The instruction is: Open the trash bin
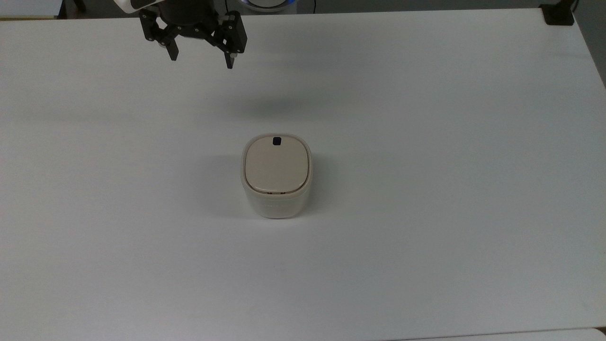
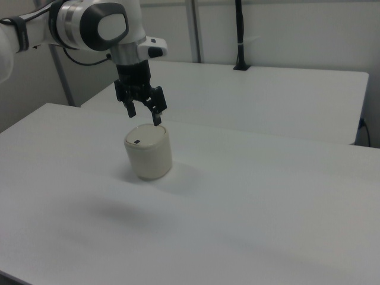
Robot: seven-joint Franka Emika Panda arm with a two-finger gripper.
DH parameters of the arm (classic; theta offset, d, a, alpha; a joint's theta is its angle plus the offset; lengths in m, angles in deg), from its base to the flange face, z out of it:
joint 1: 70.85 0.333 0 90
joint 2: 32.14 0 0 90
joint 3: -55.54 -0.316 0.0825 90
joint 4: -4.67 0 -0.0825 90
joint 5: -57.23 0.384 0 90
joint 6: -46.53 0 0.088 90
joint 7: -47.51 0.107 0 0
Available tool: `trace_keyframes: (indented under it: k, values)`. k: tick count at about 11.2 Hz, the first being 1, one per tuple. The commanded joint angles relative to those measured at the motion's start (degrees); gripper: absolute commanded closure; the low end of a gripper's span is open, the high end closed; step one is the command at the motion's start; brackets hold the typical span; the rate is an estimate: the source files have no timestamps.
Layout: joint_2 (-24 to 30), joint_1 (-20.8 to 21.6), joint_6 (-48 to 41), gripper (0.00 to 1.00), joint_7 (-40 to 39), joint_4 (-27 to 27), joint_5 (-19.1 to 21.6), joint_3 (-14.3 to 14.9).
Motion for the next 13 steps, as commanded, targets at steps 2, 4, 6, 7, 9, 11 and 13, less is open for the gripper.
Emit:
trace_keyframes:
  k: [2, 4, 6, 7, 9, 11, 13]
  values:
    - [1.25, 0.57, -2.67, 0.00, -2.71, 0.23, 0.41, 1.21]
    - [1.25, 0.57, -2.58, 0.00, -2.80, 0.32, 0.41, 1.12]
    - [1.25, 0.57, -2.58, 0.02, -2.97, 0.32, 0.41, 1.21]
    - [1.25, 0.57, -2.66, 0.06, -3.58, 0.32, 0.41, 1.21]
    - [1.25, 0.57, -3.01, 0.07, -4.12, 0.32, 0.41, 1.30]
    - [1.25, 0.48, -3.02, 0.07, -4.12, 0.32, 0.41, 1.30]
    - [1.25, 0.57, -3.02, 0.08, -4.12, 0.23, 0.41, 1.30]
